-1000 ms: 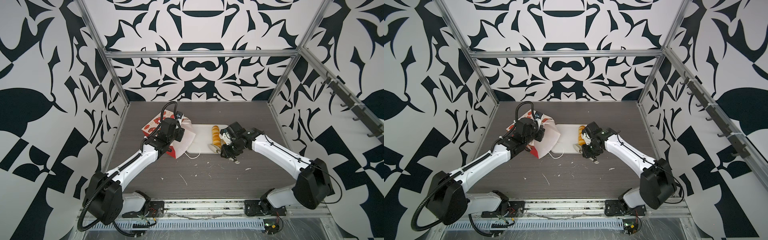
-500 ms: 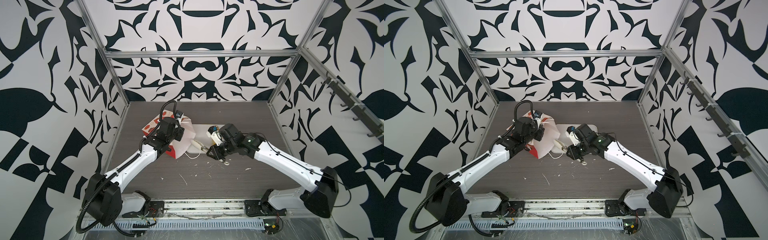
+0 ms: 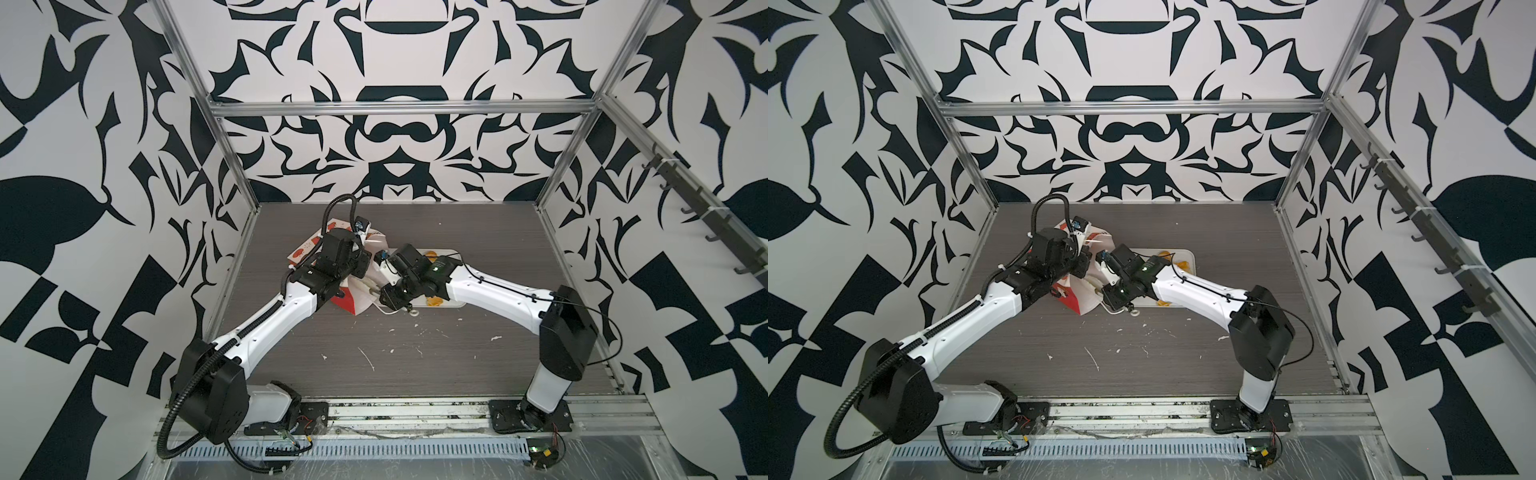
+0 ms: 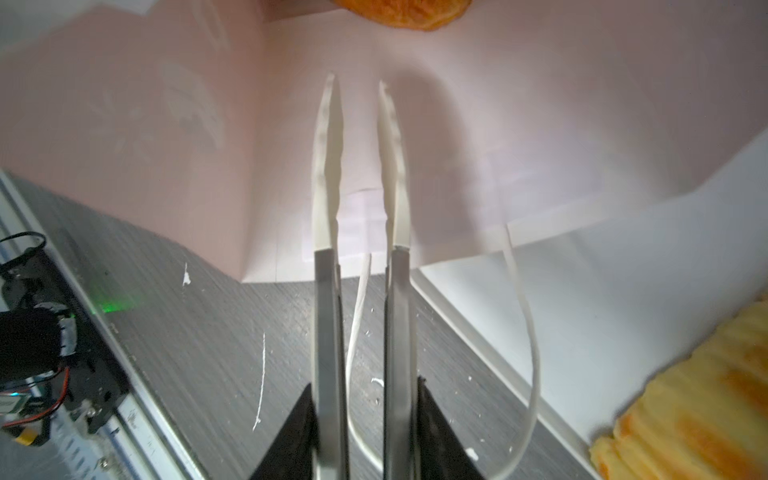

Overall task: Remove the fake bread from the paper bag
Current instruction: 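Move the open tongs in the right gripper back into the bag opening, then close the tongs on the round orange bun inside the bag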

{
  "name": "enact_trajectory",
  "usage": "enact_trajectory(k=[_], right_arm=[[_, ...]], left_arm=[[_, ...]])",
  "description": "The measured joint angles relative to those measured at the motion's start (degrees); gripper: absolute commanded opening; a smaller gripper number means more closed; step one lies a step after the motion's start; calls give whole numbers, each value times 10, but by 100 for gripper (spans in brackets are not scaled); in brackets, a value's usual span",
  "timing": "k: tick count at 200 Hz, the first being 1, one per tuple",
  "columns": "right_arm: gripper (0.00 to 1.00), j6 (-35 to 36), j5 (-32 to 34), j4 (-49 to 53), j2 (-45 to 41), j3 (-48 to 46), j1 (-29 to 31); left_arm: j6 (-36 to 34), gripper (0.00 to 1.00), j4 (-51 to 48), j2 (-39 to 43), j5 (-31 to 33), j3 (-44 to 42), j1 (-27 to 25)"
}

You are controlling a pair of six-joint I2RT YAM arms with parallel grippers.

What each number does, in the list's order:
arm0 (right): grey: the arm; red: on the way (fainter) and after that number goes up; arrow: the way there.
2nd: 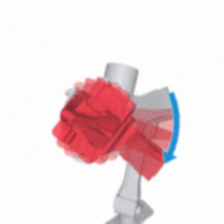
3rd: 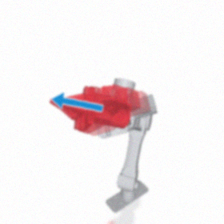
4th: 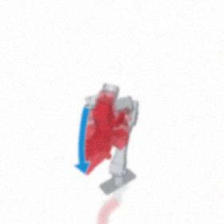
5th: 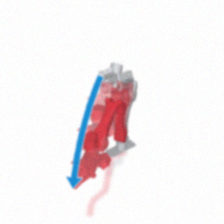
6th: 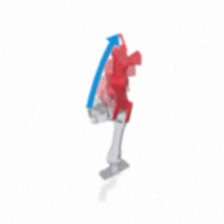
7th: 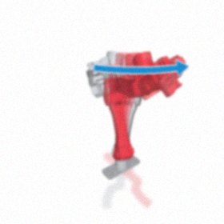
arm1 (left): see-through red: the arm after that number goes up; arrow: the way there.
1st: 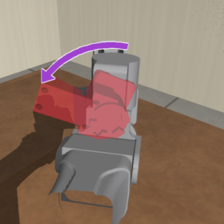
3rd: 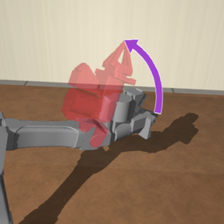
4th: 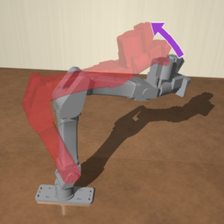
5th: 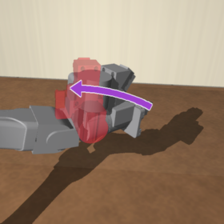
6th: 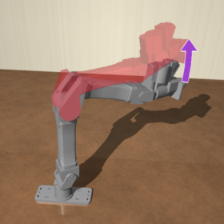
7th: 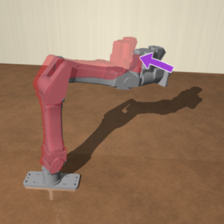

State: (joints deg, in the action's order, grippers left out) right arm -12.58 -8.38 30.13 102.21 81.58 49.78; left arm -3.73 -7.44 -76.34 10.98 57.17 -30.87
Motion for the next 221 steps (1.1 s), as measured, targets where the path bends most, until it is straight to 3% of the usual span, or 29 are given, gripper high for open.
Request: enact_trajectory(k=[108, 221], right_arm=[[43, -4, 28, -12, 92, 84, -11], [44, -52, 22, -17, 113, 102, -22]], left_arm=[[-1, 0, -10, 2, -7, 0, 0], [3, 0, -9, 5, -14, -1, 0]])
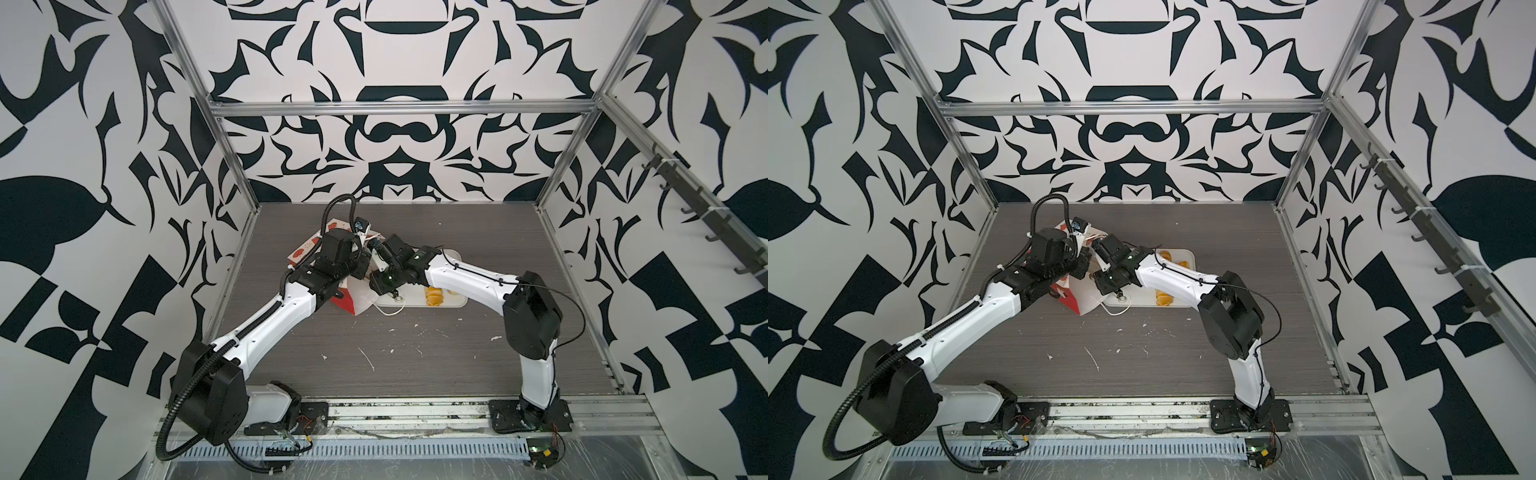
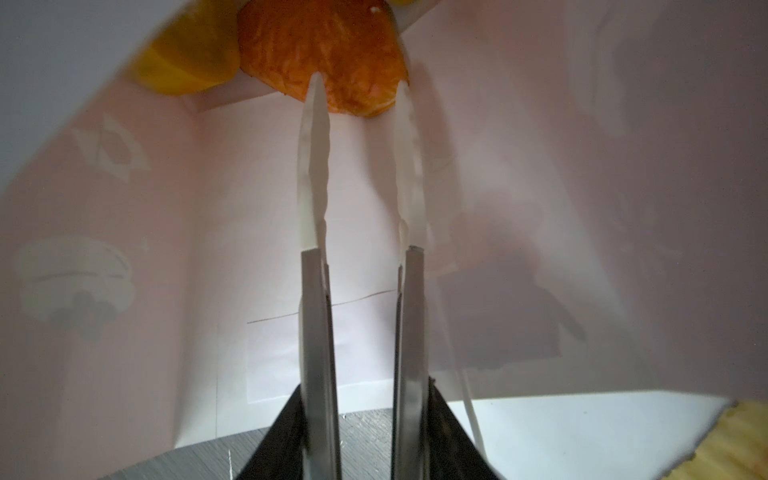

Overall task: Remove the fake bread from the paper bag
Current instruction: 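Close the tongs on the round orange bun inside the bag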

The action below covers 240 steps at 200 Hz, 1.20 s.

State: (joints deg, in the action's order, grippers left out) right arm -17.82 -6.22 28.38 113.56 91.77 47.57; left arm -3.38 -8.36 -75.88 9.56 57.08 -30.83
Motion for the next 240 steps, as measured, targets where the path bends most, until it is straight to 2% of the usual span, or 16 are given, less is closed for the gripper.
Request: enact_trajectory(k=[105, 149, 191, 240], right_arm=[[43, -22, -32, -4, 43, 18, -3], [36, -31, -37, -8, 49, 19, -3], [25, -34, -43, -13, 49, 19, -3], [17, -35, -47, -19, 49, 19, -3]], left_arm=[[6, 0, 4, 1, -6, -2, 1], [8, 0, 4, 1, -6, -4, 1], [10, 0, 7, 1, -6, -5, 1], [10, 0, 8, 8, -3, -10, 1]])
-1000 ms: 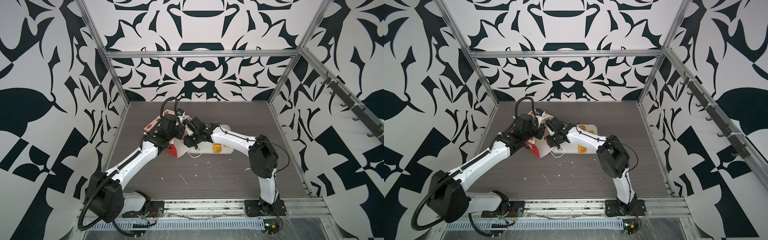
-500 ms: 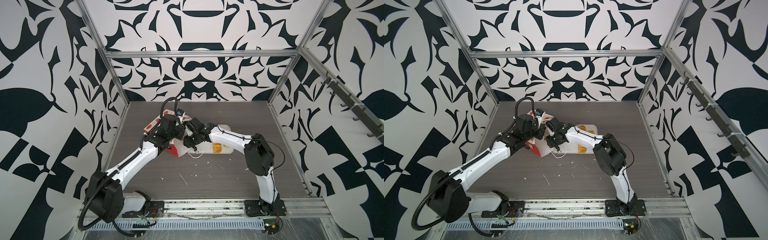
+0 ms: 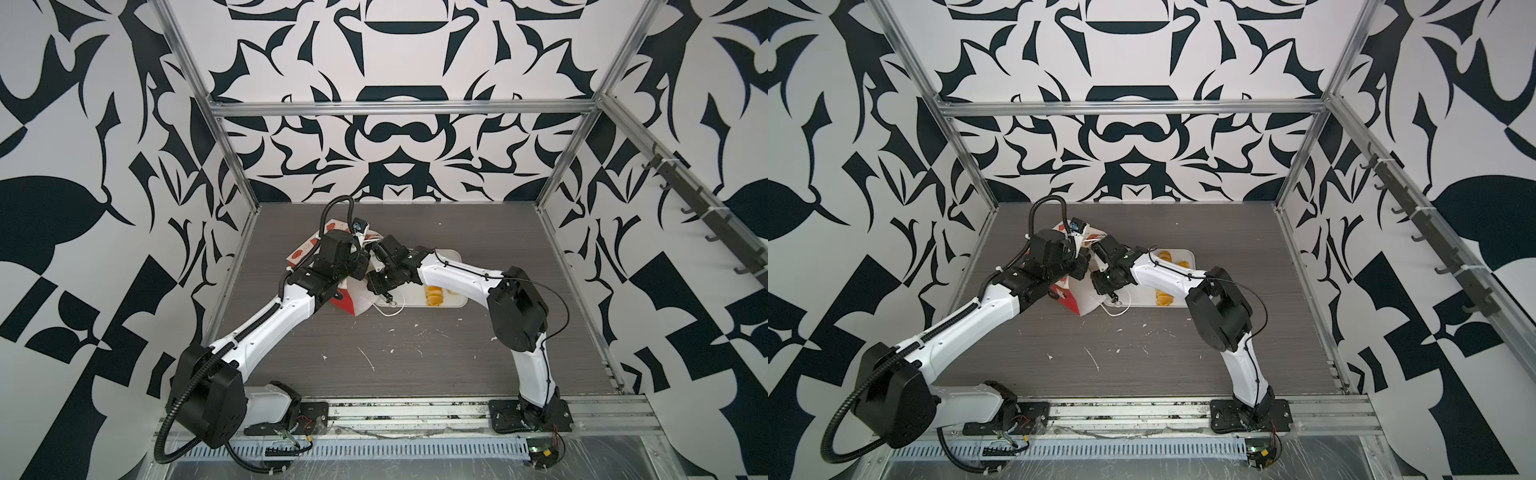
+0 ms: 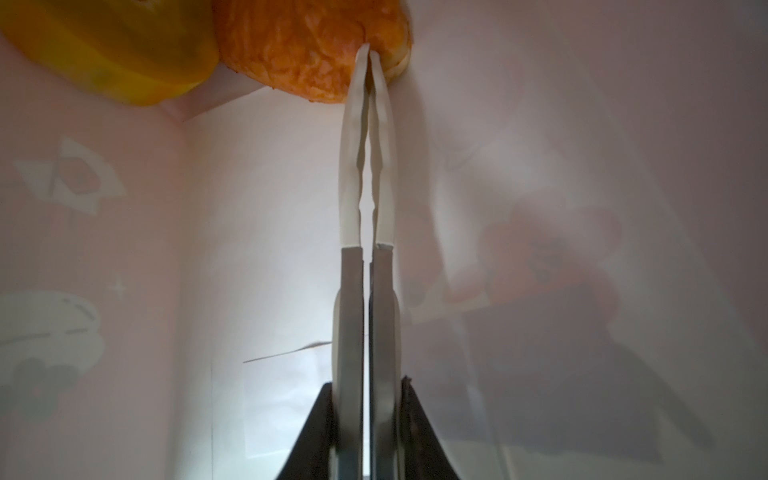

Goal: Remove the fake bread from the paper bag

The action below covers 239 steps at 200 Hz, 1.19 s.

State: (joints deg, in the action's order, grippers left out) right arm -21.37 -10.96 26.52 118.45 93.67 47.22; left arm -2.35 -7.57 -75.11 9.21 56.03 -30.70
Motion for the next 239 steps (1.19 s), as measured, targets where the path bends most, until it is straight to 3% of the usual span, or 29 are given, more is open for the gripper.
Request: enact_trajectory(k=[68, 239], right_arm=[[4, 0, -2, -19, -23, -34, -3], [3, -19, 32, 4, -241, -203, -17]], left_arm=[[0, 0, 0, 0, 1, 0, 0], [0, 0, 6, 1, 2, -1, -1]])
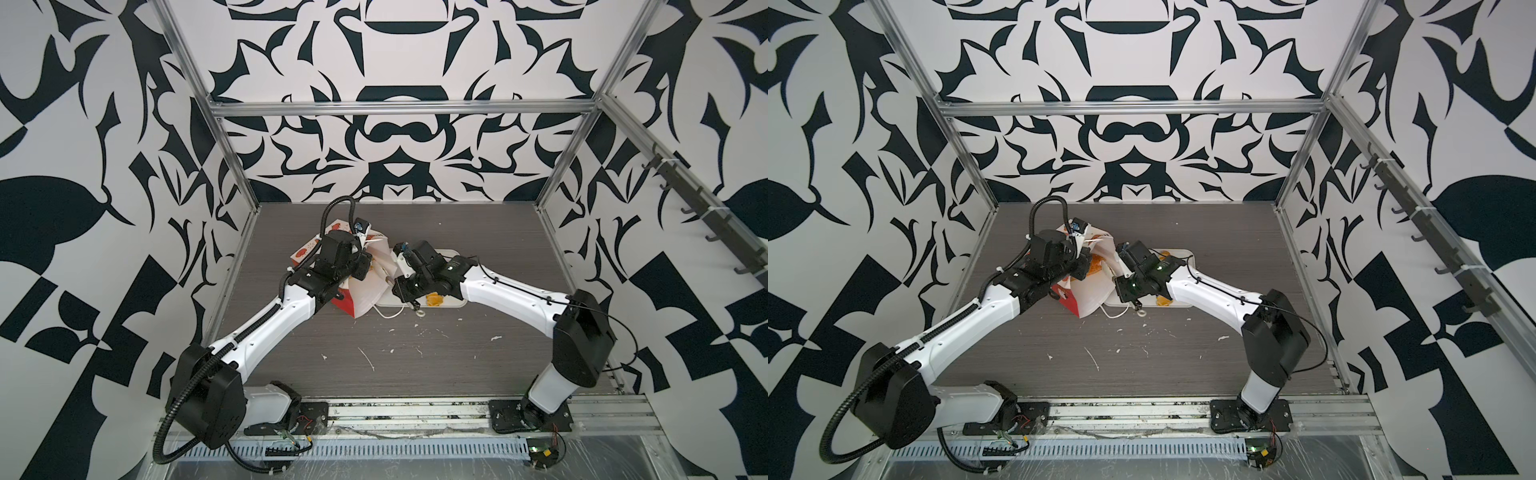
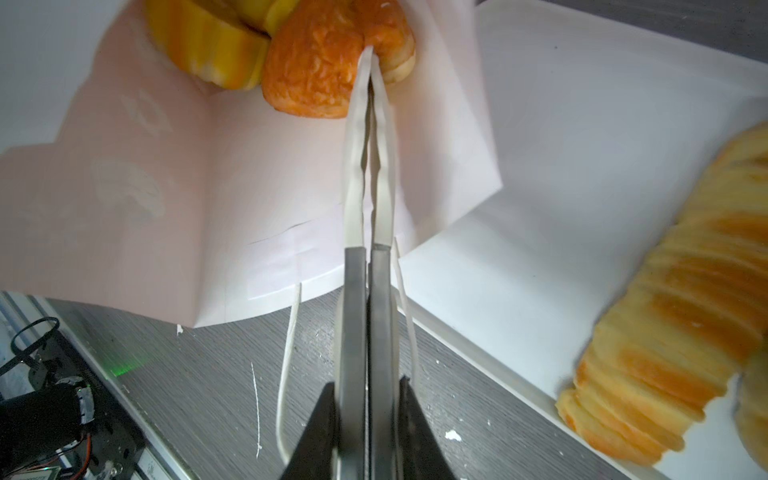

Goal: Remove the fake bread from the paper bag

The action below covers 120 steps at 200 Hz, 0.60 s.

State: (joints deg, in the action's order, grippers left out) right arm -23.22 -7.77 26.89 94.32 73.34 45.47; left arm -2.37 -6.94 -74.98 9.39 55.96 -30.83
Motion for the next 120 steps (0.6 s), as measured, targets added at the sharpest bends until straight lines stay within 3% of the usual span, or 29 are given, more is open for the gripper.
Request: enact_trajectory(k=[44, 66, 120], right_arm=[[4, -4, 2, 18, -42, -17, 0], [20, -4, 1, 21, -42, -29, 0], [36, -2, 1, 20, -49, -58, 0]], left_arm=[[0, 0, 3, 0, 0, -1, 0], [0, 0, 3, 0, 0, -2, 0], [0, 0, 3, 0, 0, -4, 0]])
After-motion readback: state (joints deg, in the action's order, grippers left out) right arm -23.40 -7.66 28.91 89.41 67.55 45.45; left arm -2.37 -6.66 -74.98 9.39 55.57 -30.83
